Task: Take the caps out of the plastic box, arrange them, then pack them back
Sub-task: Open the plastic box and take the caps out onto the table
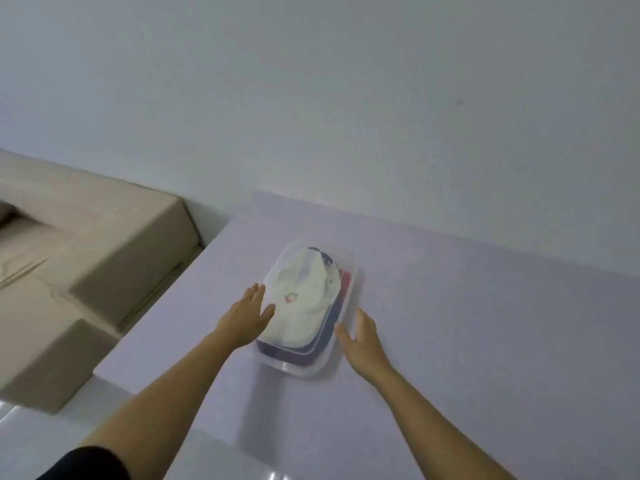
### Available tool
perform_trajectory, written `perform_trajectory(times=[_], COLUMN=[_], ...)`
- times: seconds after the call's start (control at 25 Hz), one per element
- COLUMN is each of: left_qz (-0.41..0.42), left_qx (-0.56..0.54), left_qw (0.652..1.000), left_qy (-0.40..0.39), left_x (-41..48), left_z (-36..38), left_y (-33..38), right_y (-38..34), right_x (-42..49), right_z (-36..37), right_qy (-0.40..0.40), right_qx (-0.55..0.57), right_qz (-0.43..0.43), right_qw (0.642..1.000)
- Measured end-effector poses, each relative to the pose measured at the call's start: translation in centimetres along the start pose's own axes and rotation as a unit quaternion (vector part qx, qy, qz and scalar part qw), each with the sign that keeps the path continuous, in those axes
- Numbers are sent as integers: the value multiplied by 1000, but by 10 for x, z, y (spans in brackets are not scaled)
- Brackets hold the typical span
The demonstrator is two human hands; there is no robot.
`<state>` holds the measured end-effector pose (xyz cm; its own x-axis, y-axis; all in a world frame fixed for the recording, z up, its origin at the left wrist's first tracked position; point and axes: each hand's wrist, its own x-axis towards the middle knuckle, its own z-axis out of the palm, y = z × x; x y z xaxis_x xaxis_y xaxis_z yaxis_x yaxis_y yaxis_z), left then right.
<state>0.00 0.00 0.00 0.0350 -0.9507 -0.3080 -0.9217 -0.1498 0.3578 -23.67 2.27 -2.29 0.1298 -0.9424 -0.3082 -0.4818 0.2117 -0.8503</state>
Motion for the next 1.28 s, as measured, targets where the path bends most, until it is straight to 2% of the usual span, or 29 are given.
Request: perform_trajectory(times=[0.08,0.16,0.24,0.32,0.4,0.6,0.88,1.08,1.28], left_qz=[-49,-84,-119,-134,-119,-73,-29,-36,-40], left_qx=[-41,-88,-160,-218,-228,-259,-311,-299,-279], left_qw=[998,992,980,967,966,963,950,953,959], left_qy=[-7,-20,-27,-12,7,36,-19,-37,-35], left_x=[9,12,16,16,13,-13,-66,-76,-81], left_z=[8,19,28,28,30,44,112,147,158], left_y=[-16,-27,-31,-28,-26,19,136,173,184], right_y=[5,7,11,14,19,36,108,138,151], right_x=[10,10,13,16,13,-17,-97,-118,-117], right_z=[20,38,50,53,53,13,-92,-125,-128], right_qy=[28,13,8,27,49,89,169,166,134], right_qx=[66,133,157,132,106,124,94,86,107], right_qz=[44,92,99,74,74,67,121,144,154], right_qw=[996,987,983,988,990,986,974,972,973])
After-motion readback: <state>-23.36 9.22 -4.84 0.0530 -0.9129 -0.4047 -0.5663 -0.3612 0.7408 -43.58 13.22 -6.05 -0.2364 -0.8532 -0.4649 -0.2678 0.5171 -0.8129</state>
